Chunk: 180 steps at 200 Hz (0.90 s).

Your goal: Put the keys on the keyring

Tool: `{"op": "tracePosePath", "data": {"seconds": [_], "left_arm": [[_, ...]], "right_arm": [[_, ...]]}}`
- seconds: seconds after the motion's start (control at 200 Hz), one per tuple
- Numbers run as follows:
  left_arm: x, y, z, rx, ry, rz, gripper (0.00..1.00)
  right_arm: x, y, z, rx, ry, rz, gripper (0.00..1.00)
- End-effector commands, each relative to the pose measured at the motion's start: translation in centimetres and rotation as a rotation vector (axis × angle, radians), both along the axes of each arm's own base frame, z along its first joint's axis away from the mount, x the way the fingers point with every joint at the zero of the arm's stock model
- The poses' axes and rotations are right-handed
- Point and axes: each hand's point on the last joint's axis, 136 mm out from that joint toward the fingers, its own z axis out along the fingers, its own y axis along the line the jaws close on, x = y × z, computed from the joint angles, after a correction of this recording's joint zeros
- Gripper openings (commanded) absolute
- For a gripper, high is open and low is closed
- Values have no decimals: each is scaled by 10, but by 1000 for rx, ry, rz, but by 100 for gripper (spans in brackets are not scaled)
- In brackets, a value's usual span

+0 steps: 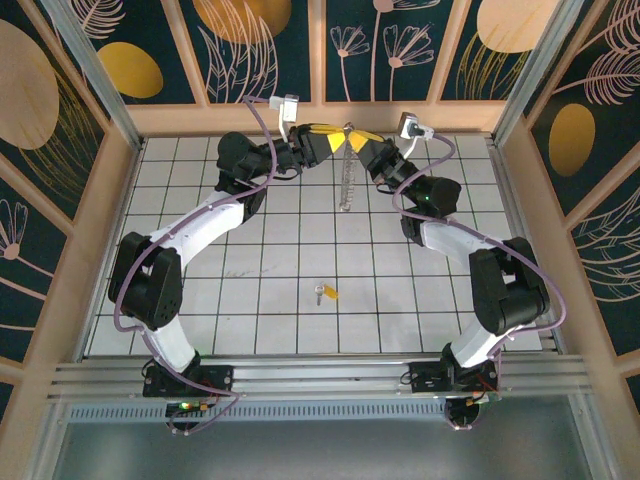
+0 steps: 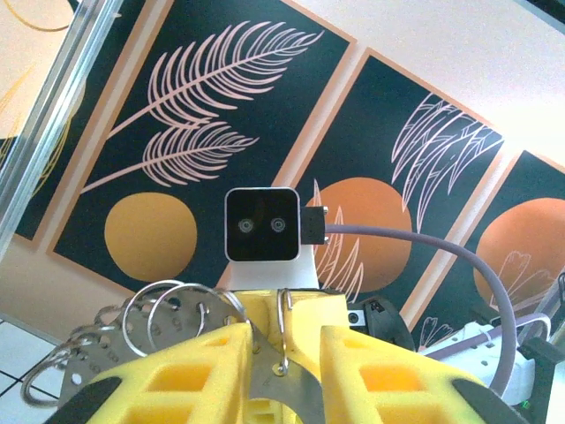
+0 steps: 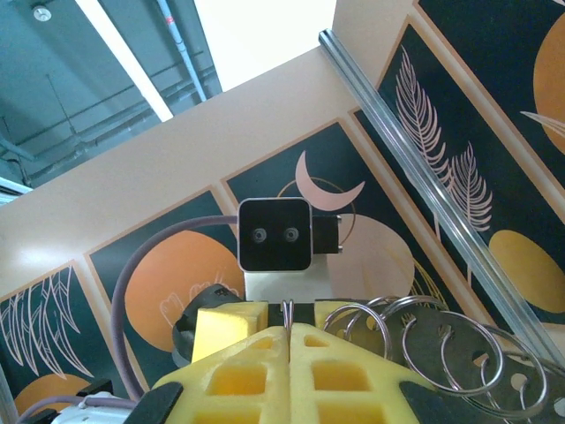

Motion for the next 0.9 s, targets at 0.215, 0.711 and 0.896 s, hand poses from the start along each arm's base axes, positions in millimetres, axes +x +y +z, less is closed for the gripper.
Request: {"op": "tracePosePath", "data": {"seconds": [0.215, 0.711, 0.896], "left_arm": [[-3, 2, 15, -35, -55, -15, 22], [-2, 2, 15, -46, -53, -13, 0], [0, 2, 14, -49, -49, -6, 0]], "right_arm": [[-23, -4, 26, 66, -142, 19, 0], [-24, -1, 23, 56, -134, 32, 0], [-22, 0, 20, 54, -122, 34, 0]]}}
